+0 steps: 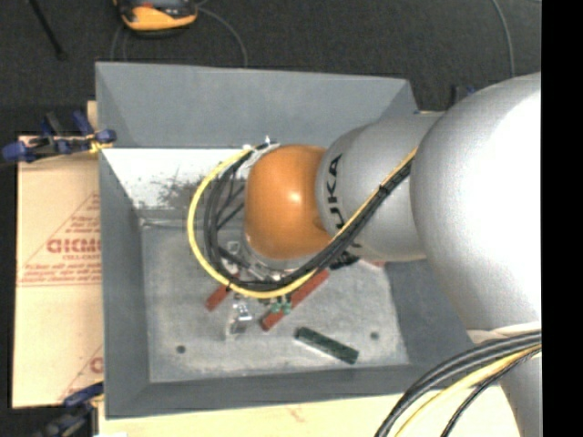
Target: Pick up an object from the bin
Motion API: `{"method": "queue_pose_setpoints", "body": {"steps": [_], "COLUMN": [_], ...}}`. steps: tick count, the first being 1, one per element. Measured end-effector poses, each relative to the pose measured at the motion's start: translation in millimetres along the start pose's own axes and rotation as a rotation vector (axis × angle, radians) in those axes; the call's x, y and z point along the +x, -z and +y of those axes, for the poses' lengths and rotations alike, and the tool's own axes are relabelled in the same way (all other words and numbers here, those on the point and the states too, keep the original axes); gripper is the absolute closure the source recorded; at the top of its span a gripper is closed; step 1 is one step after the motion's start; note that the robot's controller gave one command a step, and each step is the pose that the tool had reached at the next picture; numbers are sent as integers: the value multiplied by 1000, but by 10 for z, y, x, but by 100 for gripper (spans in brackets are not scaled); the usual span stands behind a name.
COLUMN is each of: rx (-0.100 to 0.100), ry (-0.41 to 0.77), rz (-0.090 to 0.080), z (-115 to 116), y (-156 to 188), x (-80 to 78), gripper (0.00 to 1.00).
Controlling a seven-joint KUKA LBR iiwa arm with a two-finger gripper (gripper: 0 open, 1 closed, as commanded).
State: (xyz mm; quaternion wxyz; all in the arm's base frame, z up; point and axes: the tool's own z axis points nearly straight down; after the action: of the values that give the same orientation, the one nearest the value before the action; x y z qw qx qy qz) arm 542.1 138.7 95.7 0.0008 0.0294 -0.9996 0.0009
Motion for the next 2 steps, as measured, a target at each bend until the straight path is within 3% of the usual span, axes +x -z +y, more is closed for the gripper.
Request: {"method": "queue_pose_setpoints", "body": {"steps": [1, 2], "rx": [-2, -2], "ry": [20, 19], "rz": [-1, -2], "z": [-404, -403], "y": [-121, -120], "x": [-397, -399], "gripper": [100, 100]}}
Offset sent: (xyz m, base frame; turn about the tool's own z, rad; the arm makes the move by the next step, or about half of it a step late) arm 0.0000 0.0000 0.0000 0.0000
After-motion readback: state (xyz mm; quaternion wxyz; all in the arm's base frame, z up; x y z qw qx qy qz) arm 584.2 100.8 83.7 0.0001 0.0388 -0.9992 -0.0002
